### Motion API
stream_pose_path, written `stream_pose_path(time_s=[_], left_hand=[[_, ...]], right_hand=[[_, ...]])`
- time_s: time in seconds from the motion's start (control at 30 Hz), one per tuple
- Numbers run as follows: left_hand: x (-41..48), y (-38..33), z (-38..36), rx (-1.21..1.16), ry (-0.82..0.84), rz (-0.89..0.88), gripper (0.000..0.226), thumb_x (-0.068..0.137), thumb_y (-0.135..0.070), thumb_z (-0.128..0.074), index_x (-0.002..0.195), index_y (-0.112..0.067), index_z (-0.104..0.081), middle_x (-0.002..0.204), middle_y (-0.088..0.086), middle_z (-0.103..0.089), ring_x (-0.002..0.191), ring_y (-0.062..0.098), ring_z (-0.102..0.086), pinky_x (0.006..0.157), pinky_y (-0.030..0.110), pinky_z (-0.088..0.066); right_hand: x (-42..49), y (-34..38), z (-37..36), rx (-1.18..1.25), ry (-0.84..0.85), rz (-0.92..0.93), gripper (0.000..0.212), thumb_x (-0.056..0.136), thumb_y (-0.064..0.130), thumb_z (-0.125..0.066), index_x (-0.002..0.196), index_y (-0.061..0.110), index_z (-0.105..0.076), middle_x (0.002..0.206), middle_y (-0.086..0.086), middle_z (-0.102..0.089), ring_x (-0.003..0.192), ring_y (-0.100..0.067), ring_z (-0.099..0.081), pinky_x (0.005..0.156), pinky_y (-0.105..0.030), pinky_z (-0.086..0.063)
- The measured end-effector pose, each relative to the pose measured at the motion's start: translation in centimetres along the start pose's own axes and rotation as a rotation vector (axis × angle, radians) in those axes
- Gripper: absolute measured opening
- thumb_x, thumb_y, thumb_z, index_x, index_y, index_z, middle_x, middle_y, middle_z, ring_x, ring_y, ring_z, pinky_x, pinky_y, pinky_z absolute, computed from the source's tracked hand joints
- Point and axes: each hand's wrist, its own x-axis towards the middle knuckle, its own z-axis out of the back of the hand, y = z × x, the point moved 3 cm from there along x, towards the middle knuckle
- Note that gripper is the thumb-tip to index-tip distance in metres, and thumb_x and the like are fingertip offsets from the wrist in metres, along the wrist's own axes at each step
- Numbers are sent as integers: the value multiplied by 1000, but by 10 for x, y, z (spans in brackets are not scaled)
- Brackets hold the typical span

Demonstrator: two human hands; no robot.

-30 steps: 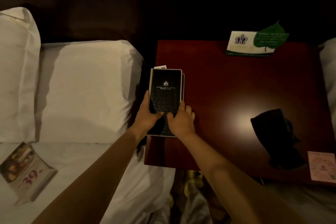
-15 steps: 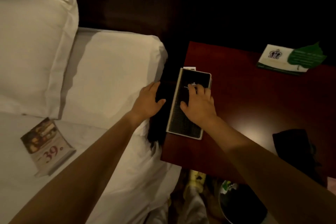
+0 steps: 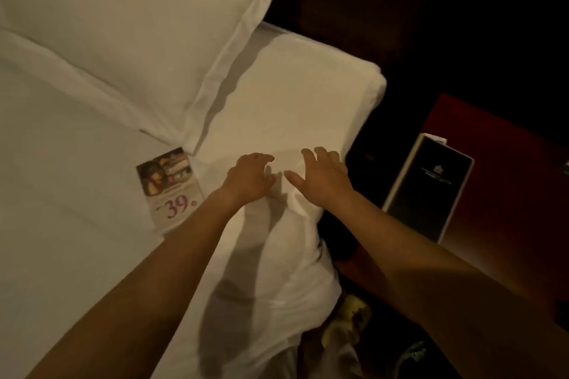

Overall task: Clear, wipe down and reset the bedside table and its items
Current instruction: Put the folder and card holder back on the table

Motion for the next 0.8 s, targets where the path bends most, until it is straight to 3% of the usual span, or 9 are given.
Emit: stream_pose_path(time_s=[0.33, 0.5, 0.63, 0.8], left_hand=[[-43, 116, 26, -133, -247, 162, 43, 95, -24, -46, 136, -10, -45, 137, 13, -51, 128, 28, -46, 109, 39, -34], [-62, 165, 43, -292, -424, 310, 32, 83, -10, -53, 115, -7, -57, 117, 15, -62, 107, 32, -58, 93, 40, -48], [-65, 183, 41, -434, -438, 398, 38, 82, -15, -59, 118, -3, -51, 118, 18, -60, 107, 34, -58, 89, 38, -46], [-64, 189, 32, -691, -454, 602, 33, 86, -15, -57, 114, -3, -45, 113, 17, -61, 98, 32, -62, 62, 27, -43]], right_hand=[[26, 113, -51, 14, 124, 184, 49, 99, 38, -30, 141, 13, -32, 141, -16, -40, 127, -35, -34, 100, -45, -36], [35, 153, -74, 53, 203, 206, 46, 98, 31, -33, 139, 9, -34, 138, -18, -45, 124, -36, -40, 102, -42, -35], [42, 177, -84, 130, 239, 162, 45, 97, 24, -37, 137, 4, -35, 136, -21, -46, 123, -38, -42, 103, -40, -34], [45, 194, -87, 287, 247, 51, 35, 90, 8, -38, 121, -3, -48, 125, -26, -53, 111, -42, -54, 98, -50, -45]])
